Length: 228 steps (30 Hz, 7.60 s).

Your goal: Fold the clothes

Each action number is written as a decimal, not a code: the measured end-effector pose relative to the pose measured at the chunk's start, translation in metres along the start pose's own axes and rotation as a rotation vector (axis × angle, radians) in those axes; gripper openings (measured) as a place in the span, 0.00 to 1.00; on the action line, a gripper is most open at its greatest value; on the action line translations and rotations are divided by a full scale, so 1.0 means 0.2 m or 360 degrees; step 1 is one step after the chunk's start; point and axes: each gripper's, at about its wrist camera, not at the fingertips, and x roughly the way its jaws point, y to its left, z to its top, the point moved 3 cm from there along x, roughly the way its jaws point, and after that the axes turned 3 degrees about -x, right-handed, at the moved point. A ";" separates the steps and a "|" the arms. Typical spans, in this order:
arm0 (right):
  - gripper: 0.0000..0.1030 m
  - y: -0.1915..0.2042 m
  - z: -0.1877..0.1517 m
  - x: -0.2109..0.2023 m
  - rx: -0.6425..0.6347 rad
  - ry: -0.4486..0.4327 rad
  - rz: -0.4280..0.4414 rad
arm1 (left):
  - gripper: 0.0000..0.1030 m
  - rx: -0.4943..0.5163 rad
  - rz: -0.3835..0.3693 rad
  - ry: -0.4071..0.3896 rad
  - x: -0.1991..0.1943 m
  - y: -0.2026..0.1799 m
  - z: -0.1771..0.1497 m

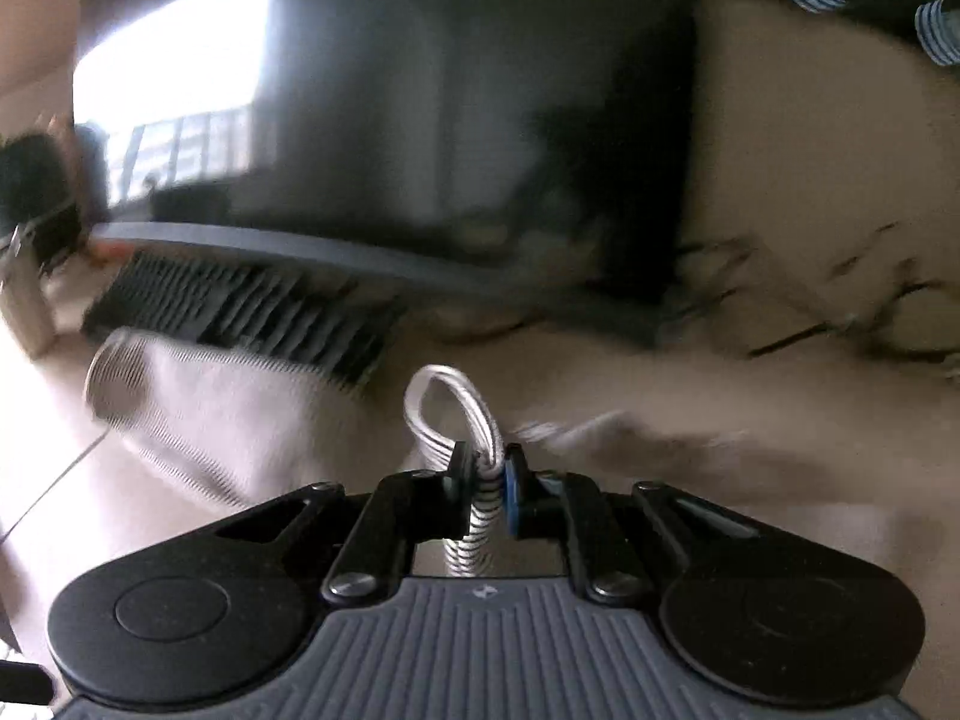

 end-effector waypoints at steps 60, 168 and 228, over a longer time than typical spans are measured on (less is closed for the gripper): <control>0.63 -0.37 -0.64 -0.06 0.0233 0.0318 -0.0314 | 0.94 0.0656 -0.0147 0.0047 0.47 -0.53 0.25; 1.00 0.24 -1.20 -2.05 0.0501 -0.0104 -0.0331 | 1.00 0.0531 -0.0038 -0.0622 -1.07 -0.29 -1.30; 1.00 0.27 -1.19 -1.99 0.0511 -0.0033 -0.0308 | 1.00 0.0506 -0.0041 -0.0566 -1.04 -0.24 -1.28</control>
